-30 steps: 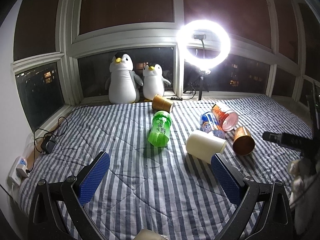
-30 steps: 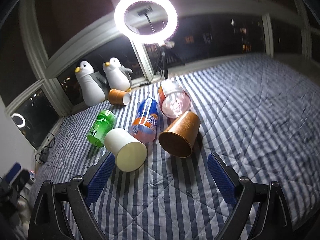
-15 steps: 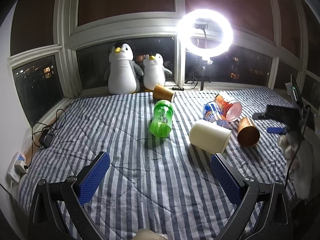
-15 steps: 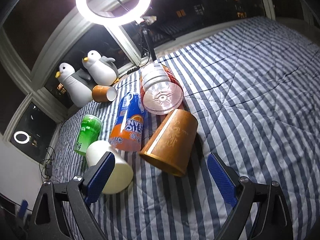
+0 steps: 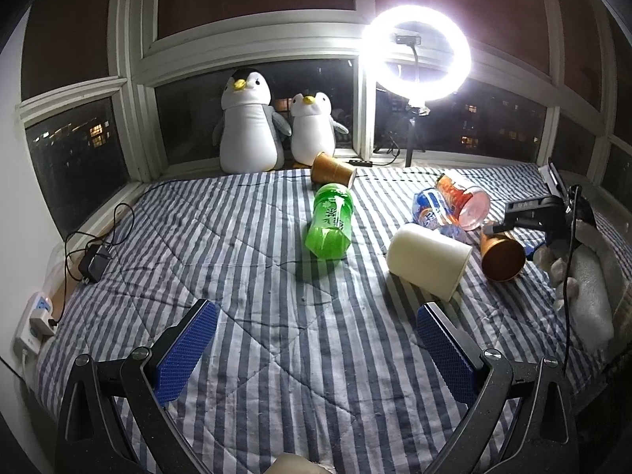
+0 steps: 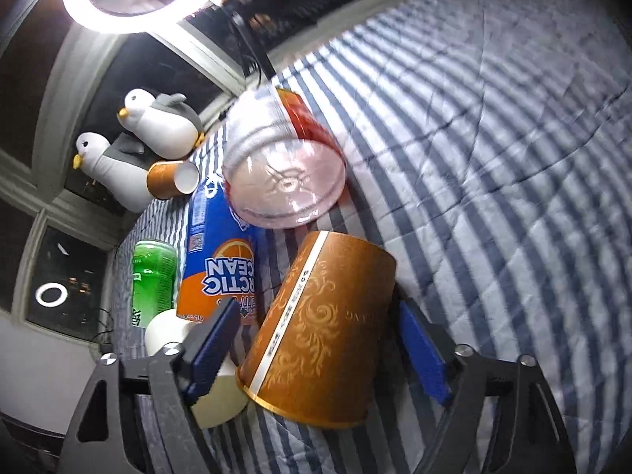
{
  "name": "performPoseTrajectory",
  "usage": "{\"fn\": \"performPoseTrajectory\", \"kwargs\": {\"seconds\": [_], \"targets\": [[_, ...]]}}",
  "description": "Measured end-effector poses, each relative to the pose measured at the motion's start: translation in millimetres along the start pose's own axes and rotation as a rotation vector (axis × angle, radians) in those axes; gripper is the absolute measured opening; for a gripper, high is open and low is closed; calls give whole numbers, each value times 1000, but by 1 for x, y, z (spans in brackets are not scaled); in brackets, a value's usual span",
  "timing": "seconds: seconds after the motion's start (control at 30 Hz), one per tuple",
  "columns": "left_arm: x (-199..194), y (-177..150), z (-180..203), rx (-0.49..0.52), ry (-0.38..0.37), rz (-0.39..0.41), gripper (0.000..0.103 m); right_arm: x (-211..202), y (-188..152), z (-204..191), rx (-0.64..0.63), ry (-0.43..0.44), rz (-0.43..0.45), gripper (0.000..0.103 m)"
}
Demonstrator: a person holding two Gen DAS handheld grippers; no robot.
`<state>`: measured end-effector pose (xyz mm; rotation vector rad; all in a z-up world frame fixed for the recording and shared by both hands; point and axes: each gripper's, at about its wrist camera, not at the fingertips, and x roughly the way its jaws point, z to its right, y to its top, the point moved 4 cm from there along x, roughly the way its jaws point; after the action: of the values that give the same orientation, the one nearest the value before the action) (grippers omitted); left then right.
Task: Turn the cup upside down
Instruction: 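Move the right gripper to the brown-gold paper cup and close on it, then lift the cup with the right gripper while the left gripper approaches it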
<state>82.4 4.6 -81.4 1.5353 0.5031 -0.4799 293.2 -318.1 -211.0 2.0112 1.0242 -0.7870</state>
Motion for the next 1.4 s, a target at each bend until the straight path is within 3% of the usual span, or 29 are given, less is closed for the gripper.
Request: {"fn": "performPoseTrajectory", "kwargs": {"seconds": [0.07, 0.43, 0.77, 1.03, 1.4], "targets": [[1, -1, -3, -6, 4, -3, 102, 9, 1, 3, 30, 19, -41, 61], [-2, -3, -14, -18, -8, -8, 102, -16, -16, -8, -11, 38, -16, 60], [-3, -10, -25, -30, -17, -48, 102, -55, -88, -56, -159, 98, -38, 60], [0, -14, -28, -32, -33, -93, 102, -27, -156, -106, -361, 79, -142, 60], [16, -14, -16, -25, -74, -163, 102, -3, -178, -123, -471, 1, -151, 63]]}}
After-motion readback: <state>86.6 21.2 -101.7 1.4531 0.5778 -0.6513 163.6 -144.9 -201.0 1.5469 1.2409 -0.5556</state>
